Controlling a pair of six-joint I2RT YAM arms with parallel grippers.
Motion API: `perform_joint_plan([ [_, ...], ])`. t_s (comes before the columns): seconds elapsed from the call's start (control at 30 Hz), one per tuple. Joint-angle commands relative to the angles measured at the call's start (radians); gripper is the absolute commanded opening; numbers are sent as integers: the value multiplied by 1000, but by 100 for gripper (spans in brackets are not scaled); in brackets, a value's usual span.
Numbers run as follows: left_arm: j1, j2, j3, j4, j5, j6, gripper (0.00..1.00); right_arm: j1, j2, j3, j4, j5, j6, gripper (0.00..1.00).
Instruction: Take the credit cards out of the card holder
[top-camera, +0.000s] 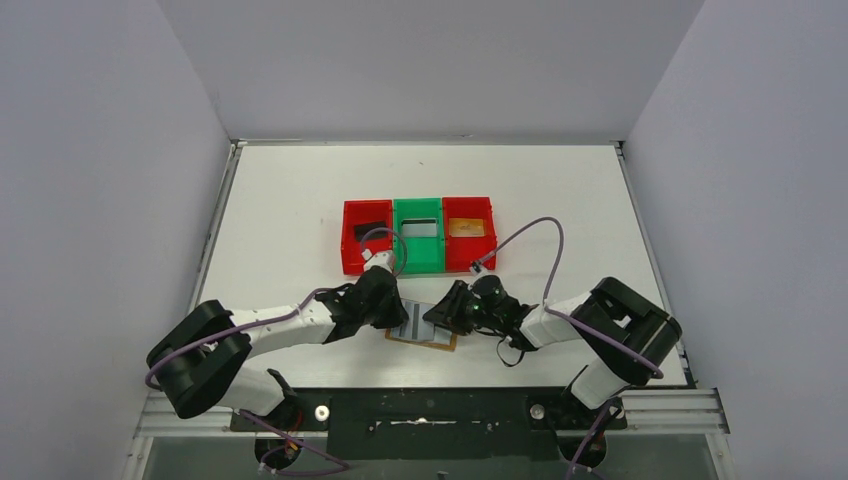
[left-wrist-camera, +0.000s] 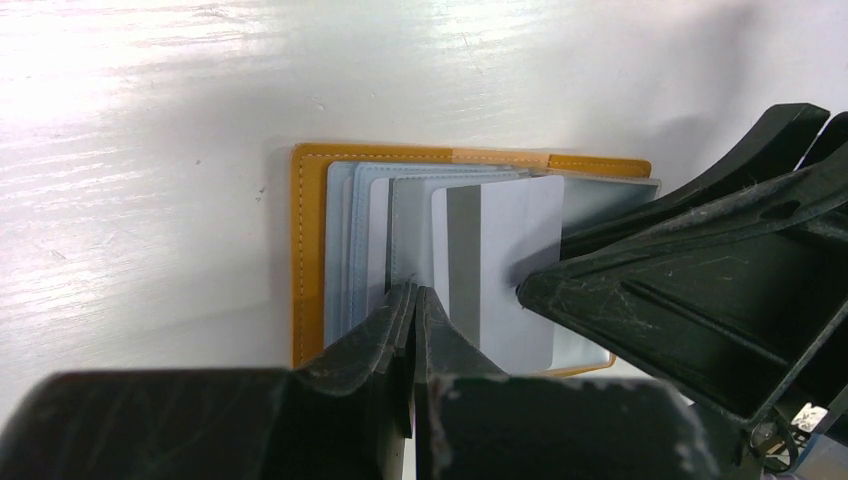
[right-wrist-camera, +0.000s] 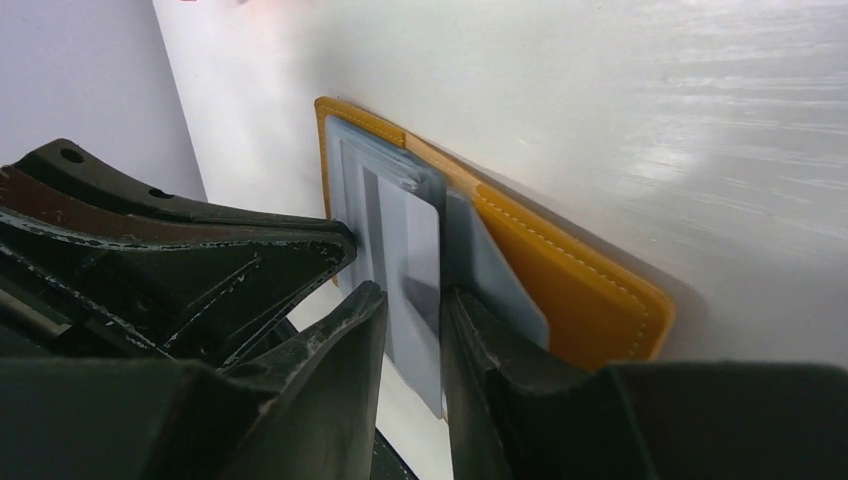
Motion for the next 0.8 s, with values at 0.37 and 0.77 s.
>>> perform_joint_plan([
  [0.37,-5,-26,-73,-125,-22,18,0,65,-4,-137,234,125,80,22],
  [0.77,-4,-36,-105,-72,12,10,0,81,64,-109,310,138,115,22],
])
